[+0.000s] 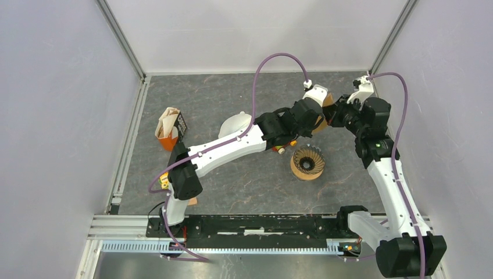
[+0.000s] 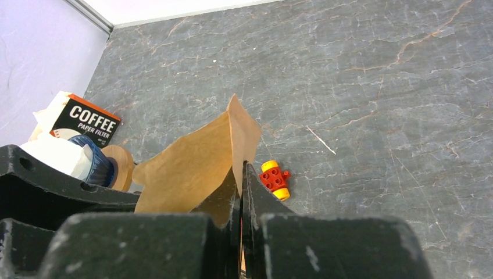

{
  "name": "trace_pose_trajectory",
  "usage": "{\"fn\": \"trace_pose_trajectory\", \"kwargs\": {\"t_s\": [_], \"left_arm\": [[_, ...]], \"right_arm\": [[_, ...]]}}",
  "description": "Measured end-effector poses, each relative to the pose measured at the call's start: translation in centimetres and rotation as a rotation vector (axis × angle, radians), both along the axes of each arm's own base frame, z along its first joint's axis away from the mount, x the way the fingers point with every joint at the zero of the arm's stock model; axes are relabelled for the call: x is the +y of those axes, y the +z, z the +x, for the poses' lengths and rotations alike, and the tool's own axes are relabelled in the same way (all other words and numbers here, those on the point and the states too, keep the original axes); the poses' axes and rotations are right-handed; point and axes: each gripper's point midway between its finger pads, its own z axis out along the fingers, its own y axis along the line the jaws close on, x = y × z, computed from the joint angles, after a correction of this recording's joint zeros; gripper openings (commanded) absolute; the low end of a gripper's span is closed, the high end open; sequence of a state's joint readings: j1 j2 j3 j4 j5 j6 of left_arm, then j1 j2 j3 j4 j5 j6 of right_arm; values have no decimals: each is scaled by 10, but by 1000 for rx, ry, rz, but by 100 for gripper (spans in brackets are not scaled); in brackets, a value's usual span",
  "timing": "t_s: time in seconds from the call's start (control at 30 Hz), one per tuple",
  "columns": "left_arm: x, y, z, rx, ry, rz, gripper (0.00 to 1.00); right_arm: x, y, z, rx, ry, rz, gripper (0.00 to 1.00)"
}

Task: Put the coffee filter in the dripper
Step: Place the coffee filter in the coffee dripper.

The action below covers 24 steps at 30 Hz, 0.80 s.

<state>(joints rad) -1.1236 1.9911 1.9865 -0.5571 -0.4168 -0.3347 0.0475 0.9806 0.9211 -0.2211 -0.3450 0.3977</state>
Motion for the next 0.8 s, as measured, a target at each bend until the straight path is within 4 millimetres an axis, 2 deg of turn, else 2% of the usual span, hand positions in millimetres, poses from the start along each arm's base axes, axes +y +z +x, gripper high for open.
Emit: {"fn": "trace_pose_trajectory", "kwargs": {"t_s": [0.1, 0.17, 0.3, 0.53, 0.67, 0.8], "left_arm": [[0, 0, 0, -1, -1, 2, 11], [0, 0, 0, -4, -3, 5, 2], [1, 0, 1, -14, -13, 19, 2], [3, -3, -2, -36, -62, 61, 2], [10, -10, -8, -37, -108, 100, 2], [17, -16, -13, -41, -137, 132, 2]], "right_arm": [[1, -3, -1, 1, 6, 4, 0], [2, -6, -2, 1, 14, 7, 7], [4, -8, -4, -9, 31, 6, 26], [2, 5, -10, -99, 61, -73, 47], [-2, 15, -14, -169, 77, -147, 51], [-5, 15, -15, -200, 91, -218, 52]]}}
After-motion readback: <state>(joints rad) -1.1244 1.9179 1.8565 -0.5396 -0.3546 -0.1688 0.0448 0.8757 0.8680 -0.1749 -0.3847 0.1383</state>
